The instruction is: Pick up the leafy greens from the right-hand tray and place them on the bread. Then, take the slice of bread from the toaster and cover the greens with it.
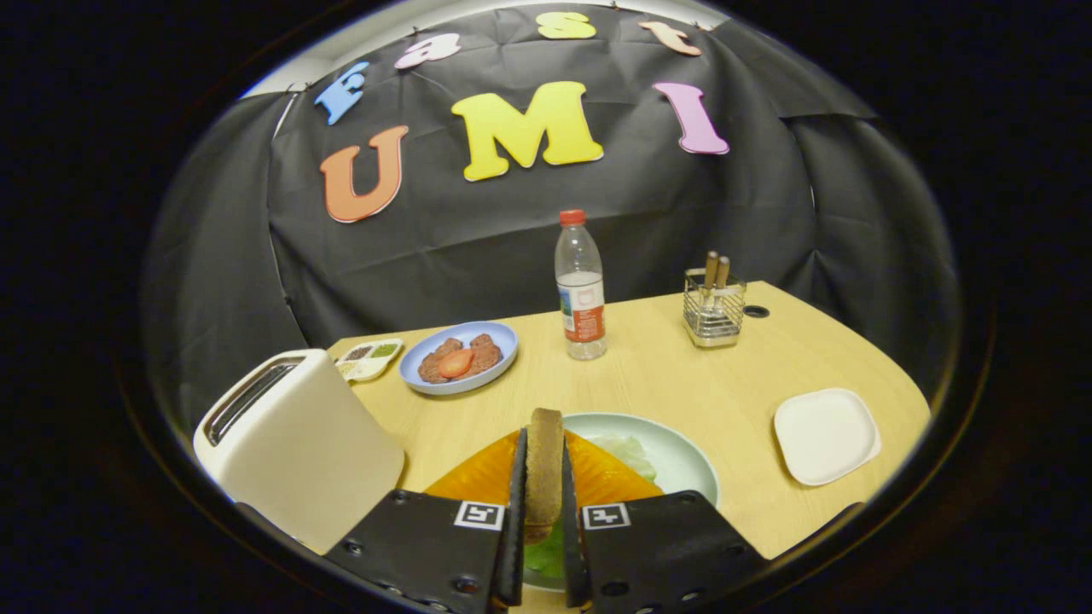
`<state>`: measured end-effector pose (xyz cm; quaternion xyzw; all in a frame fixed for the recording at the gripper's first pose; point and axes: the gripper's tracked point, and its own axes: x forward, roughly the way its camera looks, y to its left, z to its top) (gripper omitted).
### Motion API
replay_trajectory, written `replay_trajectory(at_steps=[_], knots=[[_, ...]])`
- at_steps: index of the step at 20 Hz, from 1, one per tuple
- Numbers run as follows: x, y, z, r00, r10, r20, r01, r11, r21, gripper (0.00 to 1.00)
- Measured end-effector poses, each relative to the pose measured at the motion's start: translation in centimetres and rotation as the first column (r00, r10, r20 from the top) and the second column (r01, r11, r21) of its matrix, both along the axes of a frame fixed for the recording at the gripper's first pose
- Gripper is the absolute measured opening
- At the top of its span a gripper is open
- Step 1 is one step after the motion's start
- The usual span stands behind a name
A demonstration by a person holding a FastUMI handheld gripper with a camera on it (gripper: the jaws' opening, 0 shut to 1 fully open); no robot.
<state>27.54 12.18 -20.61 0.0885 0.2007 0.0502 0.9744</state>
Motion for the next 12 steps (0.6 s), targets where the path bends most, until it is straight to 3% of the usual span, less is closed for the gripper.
replay_trajectory(at_steps=[4, 8, 12], knots=[[0.1, -1.7, 0.1, 1.000, 0.003, -0.008, -0.002, 0.994, 0.112, 0.19], [0.6, -3.7, -0.4, 1.000, -0.018, -0.008, 0.019, 0.990, 0.139, 0.19], [0.9, -4.5, -2.4, 0.998, -0.030, -0.053, 0.036, 0.994, 0.103, 0.30]])
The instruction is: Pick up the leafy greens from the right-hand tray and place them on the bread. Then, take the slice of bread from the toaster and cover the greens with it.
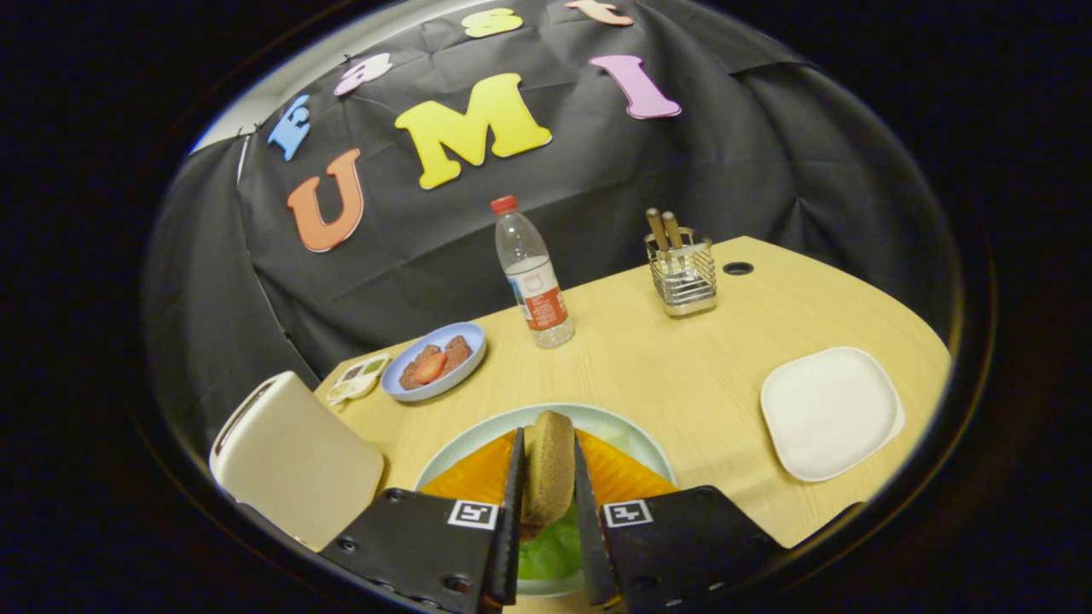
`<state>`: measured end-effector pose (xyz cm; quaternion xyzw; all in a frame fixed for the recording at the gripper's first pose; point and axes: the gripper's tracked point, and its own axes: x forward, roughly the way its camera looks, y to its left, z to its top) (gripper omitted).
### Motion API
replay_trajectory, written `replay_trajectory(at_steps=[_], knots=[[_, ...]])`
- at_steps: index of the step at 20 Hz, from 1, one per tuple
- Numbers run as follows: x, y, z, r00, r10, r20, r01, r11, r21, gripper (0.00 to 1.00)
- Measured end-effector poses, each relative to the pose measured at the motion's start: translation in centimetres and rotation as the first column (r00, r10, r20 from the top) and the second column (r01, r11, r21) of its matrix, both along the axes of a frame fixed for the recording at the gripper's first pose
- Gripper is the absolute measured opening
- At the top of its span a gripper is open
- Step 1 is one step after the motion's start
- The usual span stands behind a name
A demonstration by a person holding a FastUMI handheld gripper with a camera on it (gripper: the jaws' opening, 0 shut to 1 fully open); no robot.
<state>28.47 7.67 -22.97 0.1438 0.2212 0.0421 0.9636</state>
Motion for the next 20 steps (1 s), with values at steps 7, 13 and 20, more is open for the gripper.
replay_trajectory(at_steps=[7, 13, 20], knots=[[-1.2, -1.0, -0.9, 1.000, -0.031, 0.003, 0.031, 0.993, -0.114, 0.72], [-4.8, 0.0, 2.6, 0.993, -0.055, 0.104, 0.076, 0.973, -0.217, 0.96], [-12.8, 2.5, 8.9, 0.959, -0.075, 0.273, 0.159, 0.941, -0.300, 0.96]])
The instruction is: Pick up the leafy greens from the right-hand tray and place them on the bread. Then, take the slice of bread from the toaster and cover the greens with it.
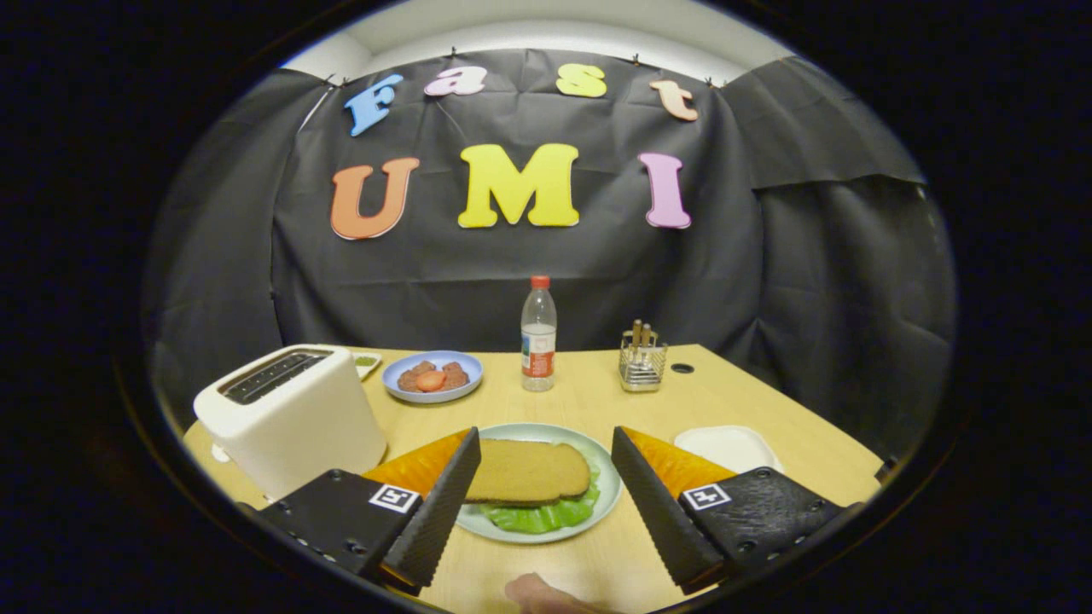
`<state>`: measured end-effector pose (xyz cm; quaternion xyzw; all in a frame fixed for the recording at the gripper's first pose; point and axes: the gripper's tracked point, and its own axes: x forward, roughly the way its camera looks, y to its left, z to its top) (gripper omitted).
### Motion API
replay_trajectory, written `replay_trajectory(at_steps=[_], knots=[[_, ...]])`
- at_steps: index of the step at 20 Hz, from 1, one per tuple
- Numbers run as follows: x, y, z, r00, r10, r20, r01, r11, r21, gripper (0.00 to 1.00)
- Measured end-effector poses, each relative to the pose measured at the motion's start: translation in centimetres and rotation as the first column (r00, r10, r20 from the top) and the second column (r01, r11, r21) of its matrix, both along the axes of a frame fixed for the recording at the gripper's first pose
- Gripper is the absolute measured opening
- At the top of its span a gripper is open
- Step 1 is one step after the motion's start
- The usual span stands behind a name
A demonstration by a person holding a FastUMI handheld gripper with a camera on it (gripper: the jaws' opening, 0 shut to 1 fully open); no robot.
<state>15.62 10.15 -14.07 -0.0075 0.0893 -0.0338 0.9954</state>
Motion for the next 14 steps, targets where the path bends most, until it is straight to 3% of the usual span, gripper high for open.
replay_trajectory(at_steps=[14], knots=[[-18.7, 4.7, 9.3, 0.981, 0.061, 0.182, -0.044, 0.994, -0.099, 0.95]])
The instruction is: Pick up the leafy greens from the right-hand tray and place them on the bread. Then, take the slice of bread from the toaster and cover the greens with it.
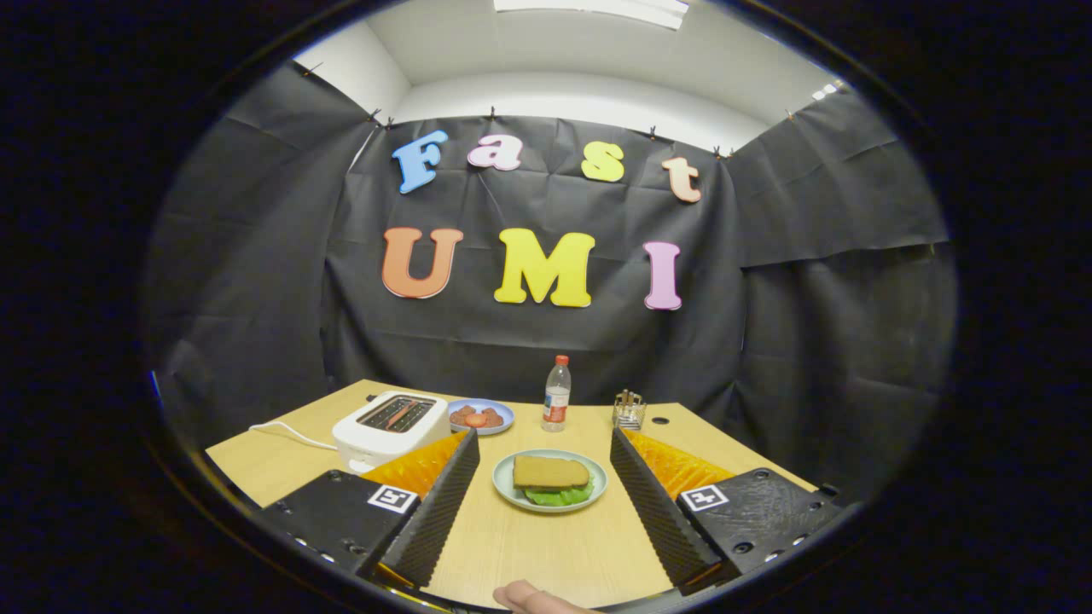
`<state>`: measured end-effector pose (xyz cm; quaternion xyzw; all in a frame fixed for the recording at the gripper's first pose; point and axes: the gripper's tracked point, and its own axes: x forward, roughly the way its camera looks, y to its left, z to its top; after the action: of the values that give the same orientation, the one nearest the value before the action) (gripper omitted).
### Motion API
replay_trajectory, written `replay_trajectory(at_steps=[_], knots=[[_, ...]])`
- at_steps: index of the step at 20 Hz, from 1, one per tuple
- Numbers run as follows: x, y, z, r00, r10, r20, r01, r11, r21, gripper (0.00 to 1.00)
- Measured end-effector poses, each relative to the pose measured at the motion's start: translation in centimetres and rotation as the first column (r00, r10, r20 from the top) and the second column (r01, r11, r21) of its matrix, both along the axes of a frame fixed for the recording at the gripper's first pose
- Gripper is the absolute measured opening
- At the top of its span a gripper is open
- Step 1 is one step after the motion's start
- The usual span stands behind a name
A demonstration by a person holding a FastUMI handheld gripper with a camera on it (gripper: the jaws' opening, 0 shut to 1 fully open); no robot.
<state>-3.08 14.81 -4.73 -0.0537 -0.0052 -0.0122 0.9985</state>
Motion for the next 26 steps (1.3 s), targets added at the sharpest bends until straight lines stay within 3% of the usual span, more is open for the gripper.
replay_trajectory(at_steps=[9, 26], knots=[[-5.8, 3.2, 0.9, 0.997, 0.077, 0.031, -0.076, 0.997, -0.034, 0.95], [-5.0, -3.6, 2.1, 0.999, -0.037, 0.021, 0.036, 0.998, 0.056, 0.95]])
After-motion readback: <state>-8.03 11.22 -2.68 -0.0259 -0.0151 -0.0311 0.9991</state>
